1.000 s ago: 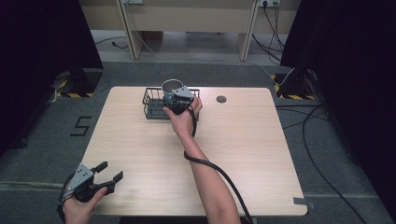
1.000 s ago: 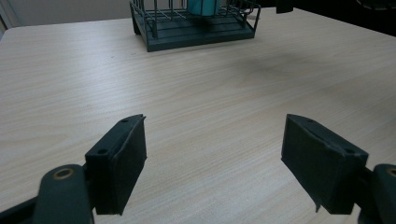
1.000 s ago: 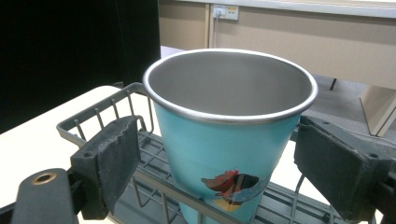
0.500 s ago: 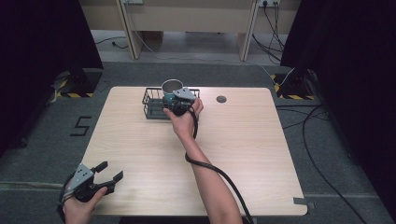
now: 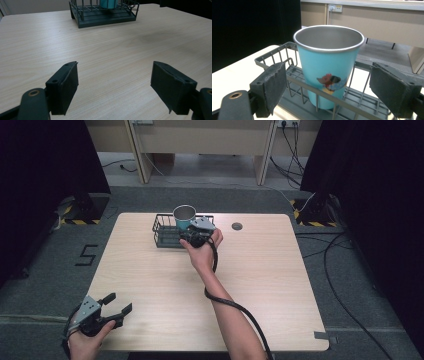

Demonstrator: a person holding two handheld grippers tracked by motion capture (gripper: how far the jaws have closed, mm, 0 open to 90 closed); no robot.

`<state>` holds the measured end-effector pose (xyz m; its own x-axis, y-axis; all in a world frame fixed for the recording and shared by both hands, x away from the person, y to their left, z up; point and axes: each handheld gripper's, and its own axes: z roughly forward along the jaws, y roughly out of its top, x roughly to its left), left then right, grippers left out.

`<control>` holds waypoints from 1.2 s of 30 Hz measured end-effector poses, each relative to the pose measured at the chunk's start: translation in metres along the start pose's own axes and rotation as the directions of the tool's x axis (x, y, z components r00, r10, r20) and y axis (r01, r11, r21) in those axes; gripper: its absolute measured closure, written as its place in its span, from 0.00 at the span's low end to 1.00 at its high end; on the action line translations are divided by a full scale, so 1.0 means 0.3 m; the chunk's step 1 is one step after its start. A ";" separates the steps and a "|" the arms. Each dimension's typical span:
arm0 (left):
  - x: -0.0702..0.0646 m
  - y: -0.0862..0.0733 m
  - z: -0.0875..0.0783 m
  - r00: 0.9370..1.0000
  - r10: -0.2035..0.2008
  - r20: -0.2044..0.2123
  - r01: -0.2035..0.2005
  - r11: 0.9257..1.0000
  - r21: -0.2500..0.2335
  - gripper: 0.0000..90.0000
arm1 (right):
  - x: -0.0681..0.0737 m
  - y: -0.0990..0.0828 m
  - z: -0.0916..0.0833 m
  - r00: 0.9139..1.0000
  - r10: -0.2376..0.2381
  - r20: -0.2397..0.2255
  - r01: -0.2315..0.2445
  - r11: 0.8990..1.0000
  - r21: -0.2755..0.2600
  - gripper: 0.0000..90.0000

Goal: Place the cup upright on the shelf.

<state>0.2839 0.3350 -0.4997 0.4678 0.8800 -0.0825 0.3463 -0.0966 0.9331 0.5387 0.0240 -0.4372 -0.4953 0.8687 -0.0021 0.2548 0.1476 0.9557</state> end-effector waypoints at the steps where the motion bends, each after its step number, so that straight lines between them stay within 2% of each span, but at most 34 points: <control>1: 0.000 0.000 0.000 1.000 0.000 -0.001 0.000 1.000 0.000 0.24 | -0.002 -0.001 -0.004 1.000 -0.001 0.001 0.001 1.000 0.001 0.17; 23: -0.002 0.000 -0.002 1.000 0.004 -0.005 -0.004 1.000 -0.004 0.24 | -0.040 -0.034 -0.119 1.000 -0.006 -0.013 0.006 1.000 0.024 0.18; 36: -0.003 0.000 -0.004 1.000 0.005 -0.009 -0.005 1.000 -0.002 0.24 | -0.069 -0.086 -0.214 1.000 0.001 -0.031 0.001 0.999 0.051 0.18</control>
<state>0.2825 0.3348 -0.4993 0.4621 0.8837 -0.0745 0.3421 -0.1002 0.9343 0.4892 -0.0281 -0.4429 -0.5204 0.8539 0.0078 0.2963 0.1720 0.9395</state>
